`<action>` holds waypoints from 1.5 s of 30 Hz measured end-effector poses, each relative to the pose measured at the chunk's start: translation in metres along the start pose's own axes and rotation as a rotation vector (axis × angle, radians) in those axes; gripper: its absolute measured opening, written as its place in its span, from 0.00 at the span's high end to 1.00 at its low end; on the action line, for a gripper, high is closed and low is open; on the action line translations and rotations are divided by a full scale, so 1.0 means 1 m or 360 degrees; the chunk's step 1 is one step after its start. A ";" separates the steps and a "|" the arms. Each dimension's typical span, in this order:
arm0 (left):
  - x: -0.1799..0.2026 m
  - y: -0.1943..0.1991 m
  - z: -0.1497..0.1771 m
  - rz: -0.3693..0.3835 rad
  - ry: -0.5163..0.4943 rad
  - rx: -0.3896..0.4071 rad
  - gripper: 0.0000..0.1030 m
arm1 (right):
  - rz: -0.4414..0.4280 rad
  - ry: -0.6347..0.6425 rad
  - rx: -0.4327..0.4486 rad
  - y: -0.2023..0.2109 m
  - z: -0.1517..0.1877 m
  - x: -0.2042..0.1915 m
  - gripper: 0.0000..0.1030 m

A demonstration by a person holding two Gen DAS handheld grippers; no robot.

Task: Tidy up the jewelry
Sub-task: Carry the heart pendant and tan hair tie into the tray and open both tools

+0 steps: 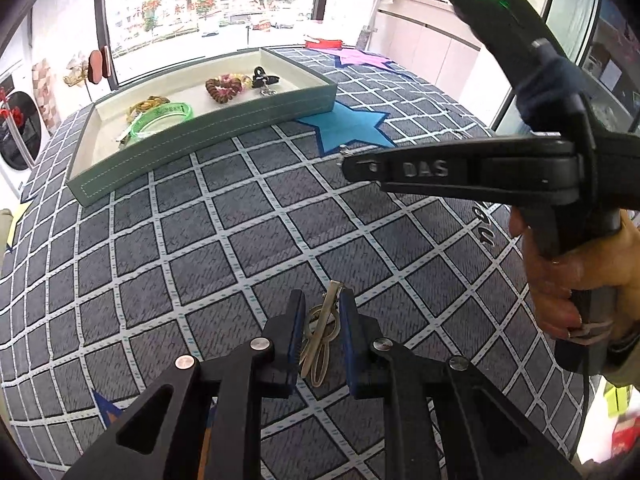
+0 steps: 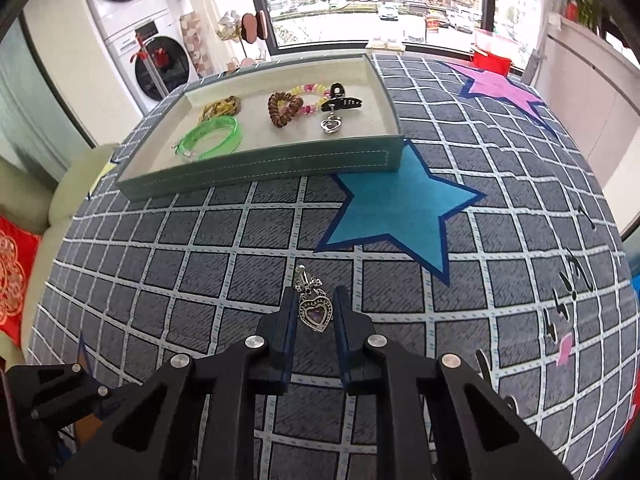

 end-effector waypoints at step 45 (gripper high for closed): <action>-0.097 0.070 -0.069 -0.0113 0.0264 0.0375 0.70 | -0.0079 -0.0180 0.0078 0.031 -0.045 0.005 0.81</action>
Point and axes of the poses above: each gripper's, at about its wrist camera, not at the fingertips, and y roughly against the way its jaws point, x to its right, z to its underside, the point moved 6 cm from there along -y, roughly the way its jaws point, and after that the axes turned 12 degrees about z, right-handed, at the moved point
